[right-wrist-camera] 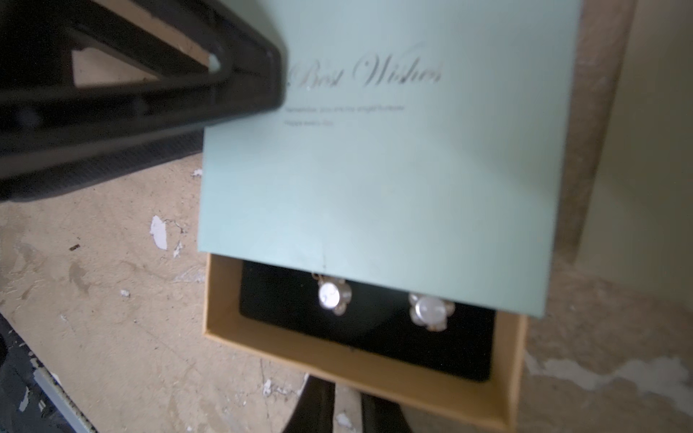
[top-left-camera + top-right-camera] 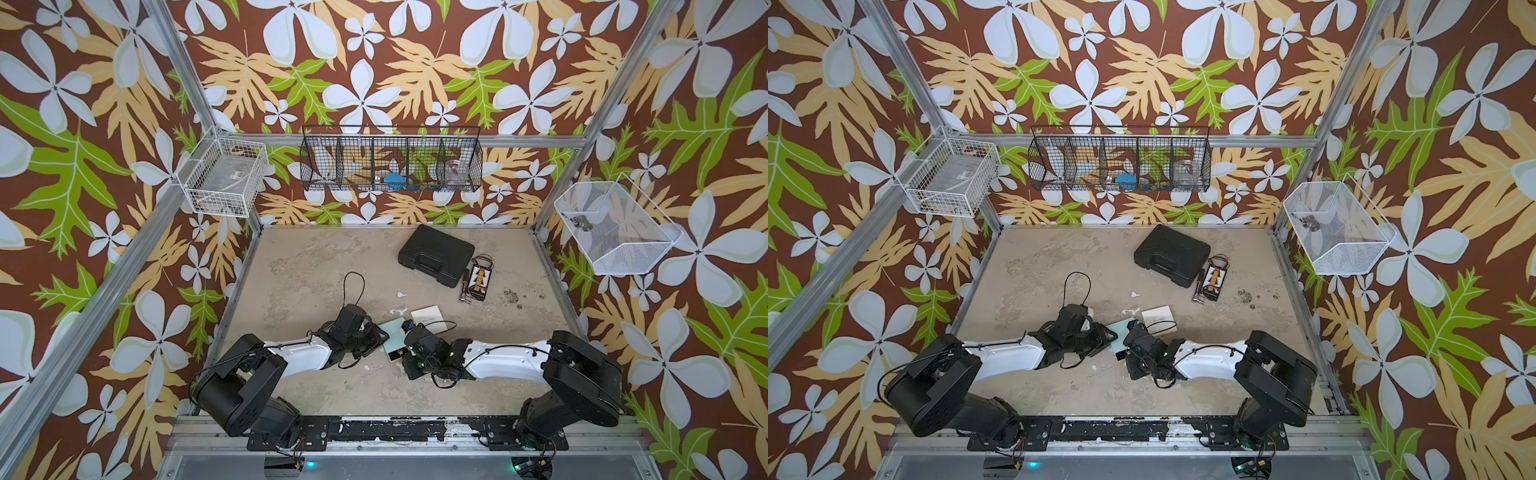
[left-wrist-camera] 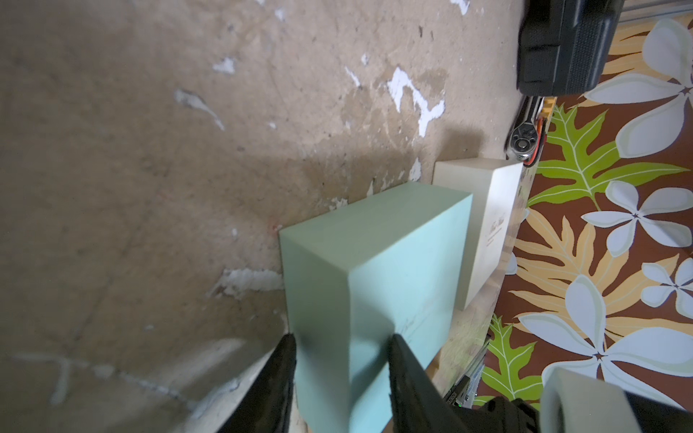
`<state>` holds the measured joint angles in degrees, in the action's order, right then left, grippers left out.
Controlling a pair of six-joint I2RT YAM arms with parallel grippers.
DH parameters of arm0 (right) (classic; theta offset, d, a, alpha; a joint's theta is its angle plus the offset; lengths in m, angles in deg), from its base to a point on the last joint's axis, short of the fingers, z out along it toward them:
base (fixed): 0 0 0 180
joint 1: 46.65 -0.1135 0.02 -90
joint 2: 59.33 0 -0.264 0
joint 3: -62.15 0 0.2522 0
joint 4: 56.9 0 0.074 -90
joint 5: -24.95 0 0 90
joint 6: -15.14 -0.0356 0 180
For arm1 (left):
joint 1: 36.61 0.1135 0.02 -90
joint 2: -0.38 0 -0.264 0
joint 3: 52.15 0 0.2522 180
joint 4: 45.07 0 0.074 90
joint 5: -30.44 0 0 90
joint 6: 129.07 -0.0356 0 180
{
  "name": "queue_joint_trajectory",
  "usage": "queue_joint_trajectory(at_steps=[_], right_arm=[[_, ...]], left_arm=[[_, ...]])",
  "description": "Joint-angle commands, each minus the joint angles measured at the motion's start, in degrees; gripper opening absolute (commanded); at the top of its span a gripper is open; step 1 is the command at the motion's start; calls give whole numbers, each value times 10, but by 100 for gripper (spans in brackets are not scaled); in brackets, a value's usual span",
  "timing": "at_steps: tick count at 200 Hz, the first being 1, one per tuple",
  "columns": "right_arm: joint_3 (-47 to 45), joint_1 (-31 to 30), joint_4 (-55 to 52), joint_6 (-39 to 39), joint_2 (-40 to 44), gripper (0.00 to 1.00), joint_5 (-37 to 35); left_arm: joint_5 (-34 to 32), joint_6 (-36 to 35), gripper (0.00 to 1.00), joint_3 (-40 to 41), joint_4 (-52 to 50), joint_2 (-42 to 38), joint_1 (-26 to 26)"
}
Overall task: Take out the earrings from the drawer-style jewelry box
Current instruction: Open the drawer in the jewelry box.
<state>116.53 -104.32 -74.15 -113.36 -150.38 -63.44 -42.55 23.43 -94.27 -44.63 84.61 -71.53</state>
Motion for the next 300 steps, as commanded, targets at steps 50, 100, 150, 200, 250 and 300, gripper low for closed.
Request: queue_joint_trajectory(at_steps=[50,100,150,200,250,300], right_arm=[[9,7,-68,-1,-12,11,-20],[15,7,-68,-7,-9,0,-14],[3,7,-67,-33,2,0,6],[-11,-2,-72,-49,18,0,15],[-34,-27,-75,-72,36,0,17],[-51,-35,-76,-88,51,0,16]], left_arm=[[-9,-9,42,6,-38,1,0],[-10,-8,42,4,-37,1,0],[-16,-2,42,5,-34,-1,0],[-21,1,42,6,-29,2,0],[-21,3,42,10,-21,5,0],[-21,3,42,11,-19,7,-2]])
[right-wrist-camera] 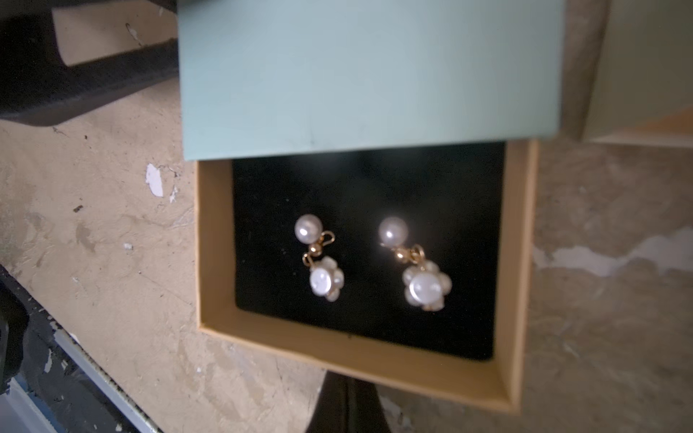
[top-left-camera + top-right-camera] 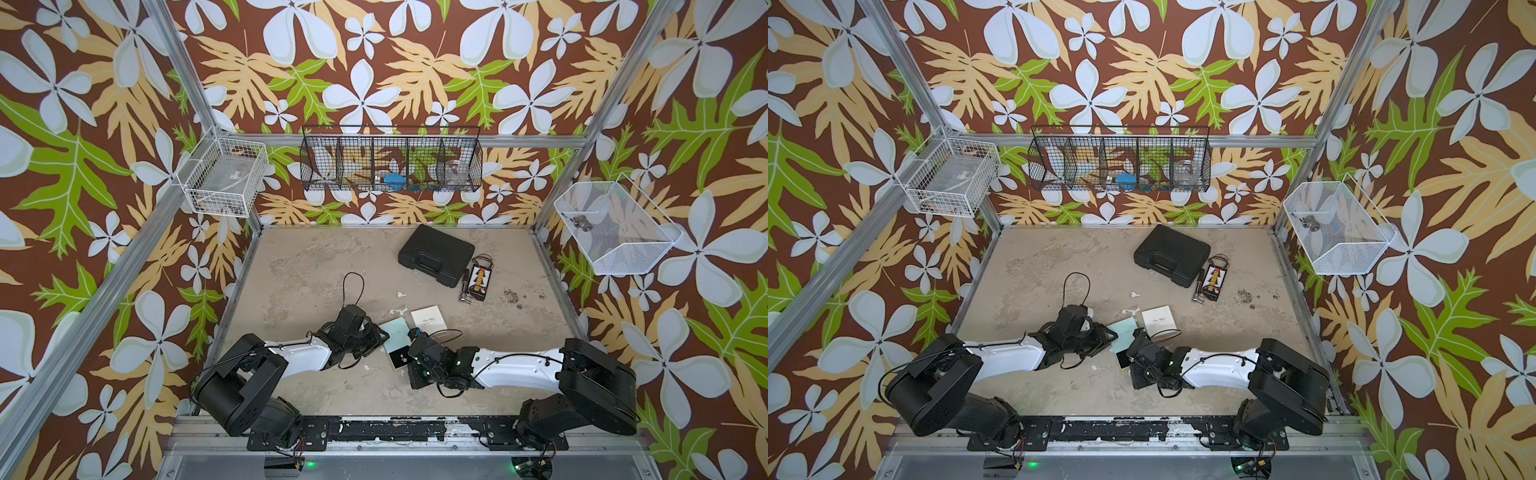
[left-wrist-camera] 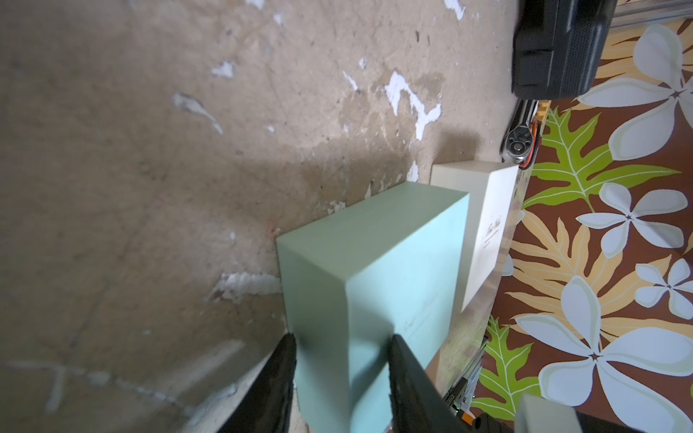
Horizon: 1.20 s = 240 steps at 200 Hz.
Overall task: Take out the earrings from the drawer-style jewelry box
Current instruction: Open the drawer in the jewelry box, then pick up the earring from the drawer.
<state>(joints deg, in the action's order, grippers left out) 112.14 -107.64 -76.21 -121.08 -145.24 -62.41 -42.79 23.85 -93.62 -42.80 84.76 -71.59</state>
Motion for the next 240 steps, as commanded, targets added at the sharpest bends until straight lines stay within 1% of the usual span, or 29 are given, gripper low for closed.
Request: queue_joint_trajectory(at_steps=[1,86,95,102,123,147,177,202,240], right_arm=[[-7,-2,-55,-11,0,0,5],[-6,-12,-83,-21,19,0,-3],[-3,-13,-93,-20,28,10,-6],[-1,-13,-101,-19,37,15,-8],[8,-13,-139,-14,73,25,-17],[12,-13,-188,-7,124,27,-29],[46,-13,-248,17,164,24,-71],[97,-13,-274,46,137,24,-83],[173,-16,-295,89,47,23,-98]], left_arm=[[-18,-1,42,5,-37,5,-1],[-11,-1,42,1,-28,2,-4],[-10,-3,43,-1,-29,-2,-4],[-10,-5,43,-4,-31,-7,-4],[-8,-8,45,-11,-37,-24,-4],[-1,-13,47,-13,-55,-49,-4],[19,-15,47,17,-54,-77,-4],[46,-14,44,35,-34,-79,-4],[61,-11,44,41,2,-74,-4]])
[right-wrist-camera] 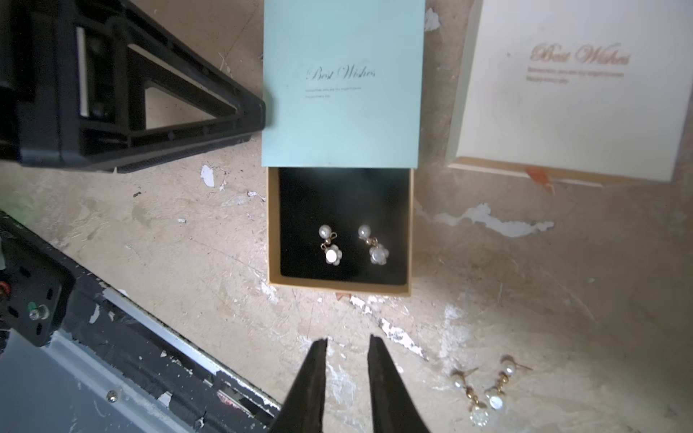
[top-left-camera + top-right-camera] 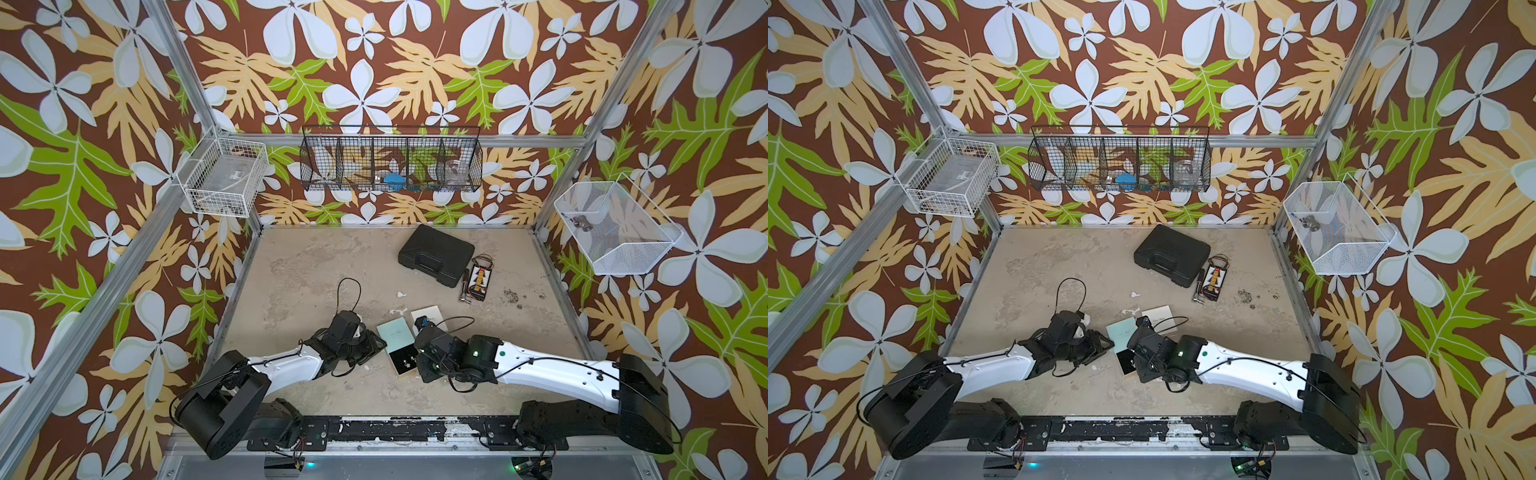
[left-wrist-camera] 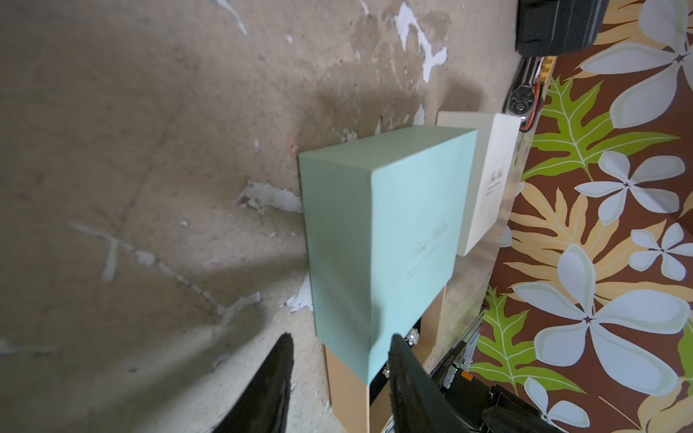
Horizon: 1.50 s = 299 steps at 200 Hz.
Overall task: Take out the earrings from the drawer-style jewelry box
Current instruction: Pick up the earring from the drawer.
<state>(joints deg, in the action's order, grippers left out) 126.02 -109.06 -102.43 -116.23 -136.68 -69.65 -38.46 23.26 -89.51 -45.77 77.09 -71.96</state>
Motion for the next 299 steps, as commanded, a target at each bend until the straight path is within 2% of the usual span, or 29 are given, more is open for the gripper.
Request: queue_joint_trajectory(at_steps=[1,51,109,216,299], right_arm=[[36,-2,-34,42,-41,23,-26],[127,-2,-71,87,-147,23,-37],[151,-2,-72,100,-202,27,-25],[150,-2,-53,105,-237,29,-28],[155,0,-38,111,-252,26,-29]], left_arm=[[18,-5,44,0,32,3,-1],[24,-7,42,12,59,25,-1],[28,-1,41,25,94,42,-1],[25,0,40,26,96,47,-1],[26,0,40,25,96,52,-1]])
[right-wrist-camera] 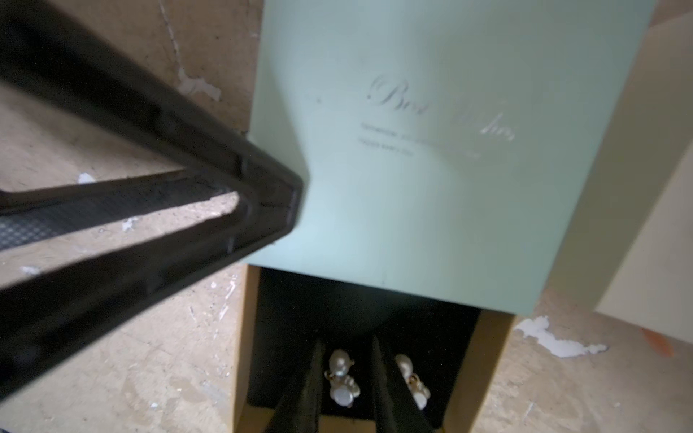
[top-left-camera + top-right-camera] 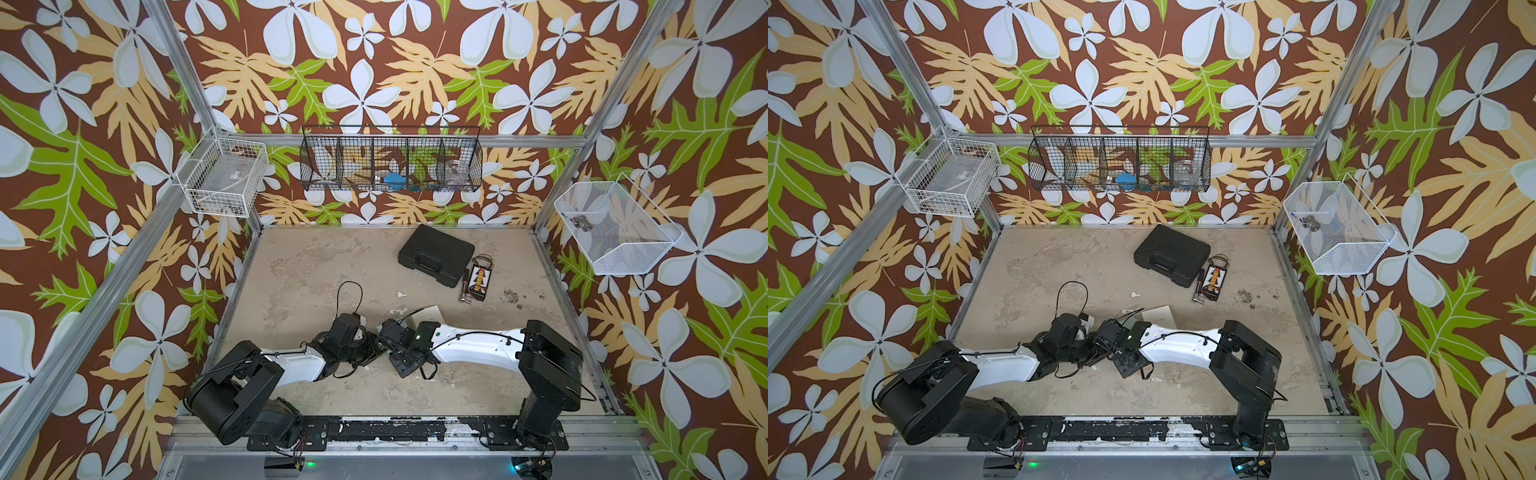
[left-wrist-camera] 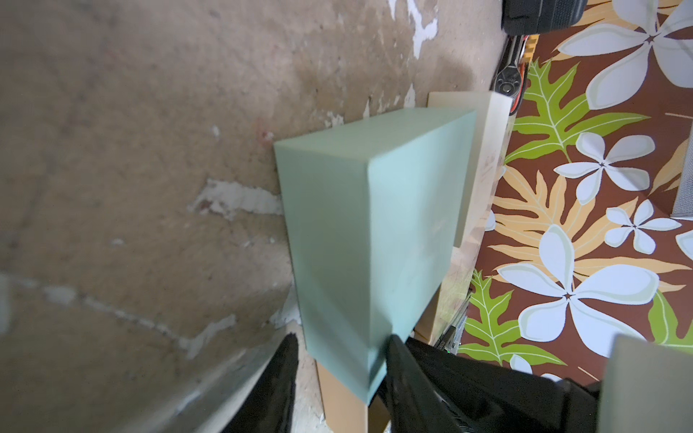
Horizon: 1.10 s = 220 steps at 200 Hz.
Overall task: Take out the earrings from the drawer-style jewelry box
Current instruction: Pick up the earring from the drawer.
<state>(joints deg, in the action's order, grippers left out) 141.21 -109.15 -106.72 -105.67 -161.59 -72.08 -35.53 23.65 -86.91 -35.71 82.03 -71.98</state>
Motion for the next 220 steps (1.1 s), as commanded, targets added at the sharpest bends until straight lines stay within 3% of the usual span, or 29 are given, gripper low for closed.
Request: queue_joint_trajectory(at_steps=[1,77,220], right_arm=[[3,1,5,6,-3,26,-4],[5,2,11,9,-7,11,-3],[-2,-1,-15,6,55,8,1]], left_arm=[[-3,-4,40,-1,-4,3,0],[-1,-5,40,2,-4,1,-1],[-4,-6,39,-2,-5,7,-1]])
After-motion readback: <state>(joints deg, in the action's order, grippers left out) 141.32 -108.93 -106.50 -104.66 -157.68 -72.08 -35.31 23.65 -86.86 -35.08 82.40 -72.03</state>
